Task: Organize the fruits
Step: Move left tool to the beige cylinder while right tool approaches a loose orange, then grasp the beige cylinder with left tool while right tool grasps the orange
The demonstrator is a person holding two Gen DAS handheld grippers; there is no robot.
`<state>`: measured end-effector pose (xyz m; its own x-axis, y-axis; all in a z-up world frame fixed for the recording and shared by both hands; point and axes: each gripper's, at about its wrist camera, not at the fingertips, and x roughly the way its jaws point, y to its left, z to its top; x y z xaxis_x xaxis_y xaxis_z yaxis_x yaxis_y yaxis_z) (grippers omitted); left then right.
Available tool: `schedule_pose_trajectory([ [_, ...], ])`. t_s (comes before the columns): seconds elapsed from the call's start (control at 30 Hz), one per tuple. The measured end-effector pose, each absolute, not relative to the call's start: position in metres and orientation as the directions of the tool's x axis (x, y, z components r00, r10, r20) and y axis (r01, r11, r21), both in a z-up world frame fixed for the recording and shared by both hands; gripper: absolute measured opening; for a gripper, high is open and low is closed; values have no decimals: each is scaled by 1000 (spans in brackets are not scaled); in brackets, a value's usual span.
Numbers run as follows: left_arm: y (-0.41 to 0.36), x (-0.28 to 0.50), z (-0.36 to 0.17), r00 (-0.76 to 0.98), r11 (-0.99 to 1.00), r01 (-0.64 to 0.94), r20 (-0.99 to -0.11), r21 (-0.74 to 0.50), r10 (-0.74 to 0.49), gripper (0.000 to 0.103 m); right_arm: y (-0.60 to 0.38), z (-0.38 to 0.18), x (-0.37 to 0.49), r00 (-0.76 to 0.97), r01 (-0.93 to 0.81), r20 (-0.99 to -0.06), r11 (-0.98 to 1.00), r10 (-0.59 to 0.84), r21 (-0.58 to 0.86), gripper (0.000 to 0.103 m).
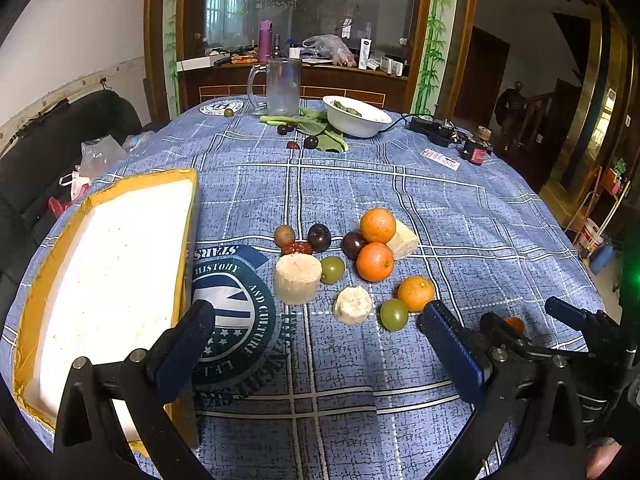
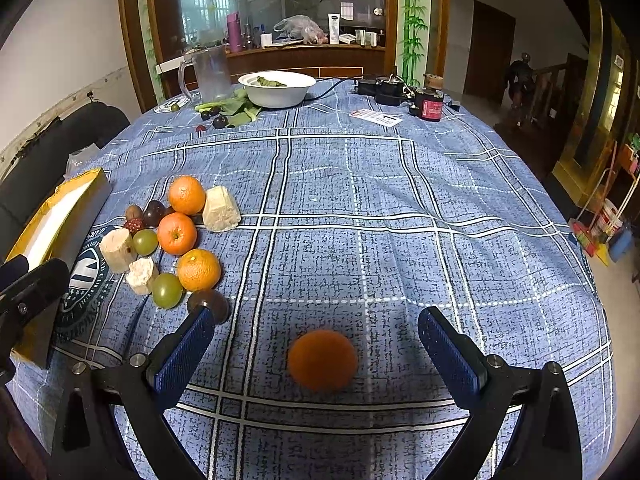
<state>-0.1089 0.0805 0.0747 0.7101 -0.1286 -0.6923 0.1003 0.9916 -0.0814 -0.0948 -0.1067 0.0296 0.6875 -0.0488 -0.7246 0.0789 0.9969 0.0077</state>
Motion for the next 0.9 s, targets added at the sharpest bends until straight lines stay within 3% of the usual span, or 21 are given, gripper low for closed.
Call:
schedule_pose_trajectory([
  [0.9, 112, -93, 68, 690, 986, 85, -705, -143, -162, 103, -141, 27, -105, 676, 97, -737, 992, -8, 78, 102],
])
